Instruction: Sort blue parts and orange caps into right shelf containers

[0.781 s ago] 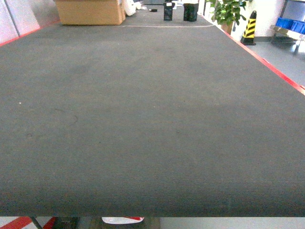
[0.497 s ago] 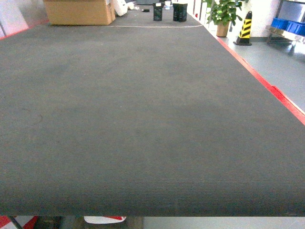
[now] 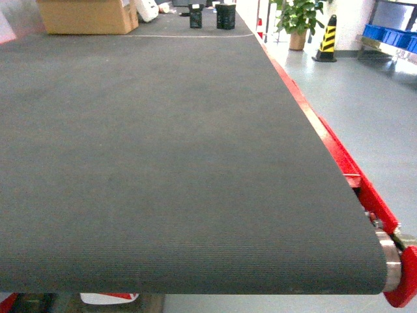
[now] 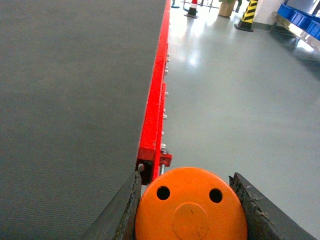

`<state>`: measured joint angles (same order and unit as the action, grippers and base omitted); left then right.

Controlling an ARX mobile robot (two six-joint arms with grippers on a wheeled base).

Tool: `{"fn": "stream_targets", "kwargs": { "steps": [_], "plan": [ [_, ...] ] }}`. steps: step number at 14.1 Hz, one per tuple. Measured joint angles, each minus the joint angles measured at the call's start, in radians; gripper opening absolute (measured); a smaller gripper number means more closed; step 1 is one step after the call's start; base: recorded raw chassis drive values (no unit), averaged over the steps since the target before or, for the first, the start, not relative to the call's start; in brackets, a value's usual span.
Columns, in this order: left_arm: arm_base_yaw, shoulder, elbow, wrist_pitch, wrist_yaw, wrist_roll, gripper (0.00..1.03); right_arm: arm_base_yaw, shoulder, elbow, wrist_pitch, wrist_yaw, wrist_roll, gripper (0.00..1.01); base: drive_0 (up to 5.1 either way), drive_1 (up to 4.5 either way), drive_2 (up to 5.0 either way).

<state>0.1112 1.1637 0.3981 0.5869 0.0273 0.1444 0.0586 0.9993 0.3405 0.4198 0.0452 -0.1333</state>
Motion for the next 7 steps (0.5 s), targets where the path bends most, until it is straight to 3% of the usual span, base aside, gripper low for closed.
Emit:
{"fn": "stream_targets", "kwargs": {
  "steps": [7],
  "plan": [
    [0.000,0.000,0.000,-0.001,0.000,0.000,0.44,0.000,0.000,0.000,0.002,0.000,0.000,0.44,5.0,-2.44,-2.4]
  ]
}}
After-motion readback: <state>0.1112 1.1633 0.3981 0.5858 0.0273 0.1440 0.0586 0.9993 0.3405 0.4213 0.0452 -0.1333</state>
